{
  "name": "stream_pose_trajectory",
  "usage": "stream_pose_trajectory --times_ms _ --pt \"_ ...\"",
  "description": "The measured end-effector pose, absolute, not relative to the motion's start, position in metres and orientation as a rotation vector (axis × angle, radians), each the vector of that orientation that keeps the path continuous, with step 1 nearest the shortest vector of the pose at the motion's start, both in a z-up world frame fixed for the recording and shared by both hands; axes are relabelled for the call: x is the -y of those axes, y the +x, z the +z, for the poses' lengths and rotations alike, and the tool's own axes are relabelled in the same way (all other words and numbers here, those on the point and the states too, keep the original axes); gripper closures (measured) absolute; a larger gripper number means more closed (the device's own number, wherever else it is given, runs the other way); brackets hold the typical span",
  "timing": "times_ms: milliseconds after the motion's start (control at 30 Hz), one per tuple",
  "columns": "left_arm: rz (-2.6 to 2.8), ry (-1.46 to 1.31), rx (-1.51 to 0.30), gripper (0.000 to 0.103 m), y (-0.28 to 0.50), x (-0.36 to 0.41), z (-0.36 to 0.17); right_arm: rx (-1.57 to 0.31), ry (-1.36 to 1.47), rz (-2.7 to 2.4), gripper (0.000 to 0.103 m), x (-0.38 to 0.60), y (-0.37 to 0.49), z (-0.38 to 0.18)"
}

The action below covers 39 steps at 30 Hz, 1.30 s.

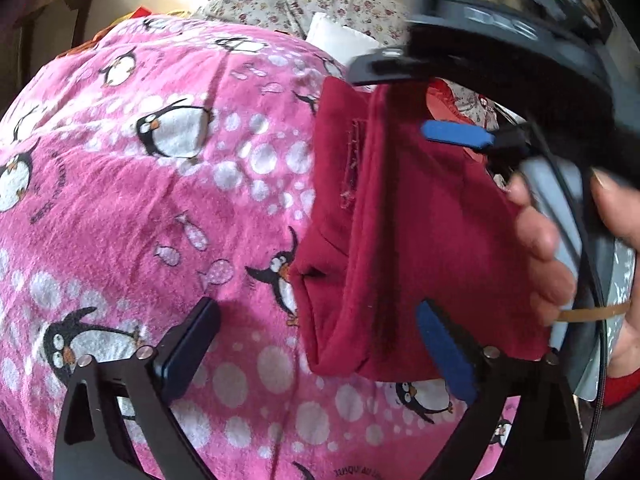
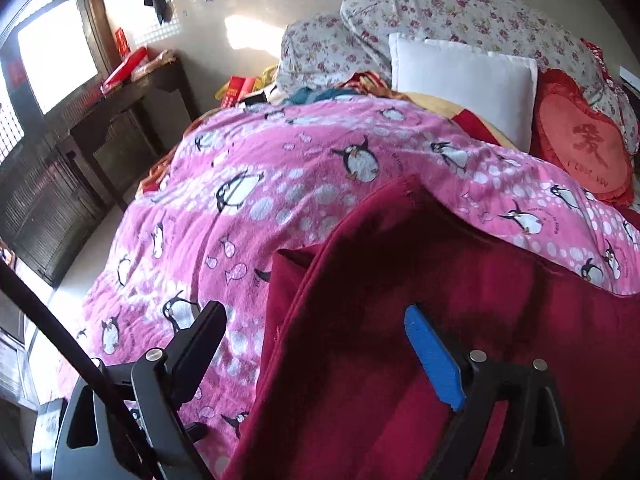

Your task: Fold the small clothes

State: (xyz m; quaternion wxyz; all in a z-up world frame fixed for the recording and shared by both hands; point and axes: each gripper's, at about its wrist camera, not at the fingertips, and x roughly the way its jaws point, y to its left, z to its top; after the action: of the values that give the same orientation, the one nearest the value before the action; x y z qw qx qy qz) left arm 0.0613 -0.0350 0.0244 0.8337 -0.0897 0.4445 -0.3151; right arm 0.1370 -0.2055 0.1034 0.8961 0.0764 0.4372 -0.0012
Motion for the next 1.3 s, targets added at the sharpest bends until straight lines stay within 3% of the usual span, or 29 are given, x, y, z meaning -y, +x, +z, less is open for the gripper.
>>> stream_pose_trajectory --times_ms 400,467,500,567,600,633,667,700,733,867,1300 --pt "-0.687 -0.202 -0.928 0.000 0.073 0.056 0.016 -0.973 0.020 -0.023 0.005 0.187 0.171 0.074" --pt "-0.692 -0.181 -0.920 0.000 0.076 0.065 0.018 -0.964 -0.032 -0.050 0.011 0.182 0.171 0.071" --pt "-0.698 -0.177 -0.917 0.001 0.075 0.068 0.018 -0.952 -0.064 -0.071 0.020 0.179 0.169 0.071" --pt "-0.715 -0.183 -0.912 0.018 0.075 0.070 0.020 -0.932 -0.095 -0.094 0.032 0.180 0.166 0.071" --pt "-0.733 -0.200 -0.921 0.042 0.078 0.071 0.020 -0.924 -0.086 -0.091 0.042 0.183 0.163 0.073" --pt "-0.762 -0.220 -0.943 0.056 0.080 0.072 0.018 -0.920 -0.082 -0.088 0.049 0.184 0.161 0.075" --pt "-0.779 -0.245 -0.963 0.058 0.083 0.072 0.015 -0.907 -0.073 -0.080 0.062 0.187 0.156 0.080" --pt "-0.782 -0.260 -0.963 0.066 0.084 0.070 0.015 -0.897 -0.061 -0.062 0.075 0.188 0.151 0.085" --pt "-0.803 -0.275 -0.965 0.078 0.085 0.070 0.016 -0.891 -0.057 -0.050 0.078 0.187 0.146 0.089" --pt "-0.842 -0.276 -0.919 0.083 0.072 0.071 0.034 -0.854 0.014 0.013 0.086 0.203 0.124 0.113" --pt "-1.055 -0.134 -0.820 0.085 -0.003 0.163 0.115 -0.725 0.058 -0.011 0.090 0.299 0.020 0.192"
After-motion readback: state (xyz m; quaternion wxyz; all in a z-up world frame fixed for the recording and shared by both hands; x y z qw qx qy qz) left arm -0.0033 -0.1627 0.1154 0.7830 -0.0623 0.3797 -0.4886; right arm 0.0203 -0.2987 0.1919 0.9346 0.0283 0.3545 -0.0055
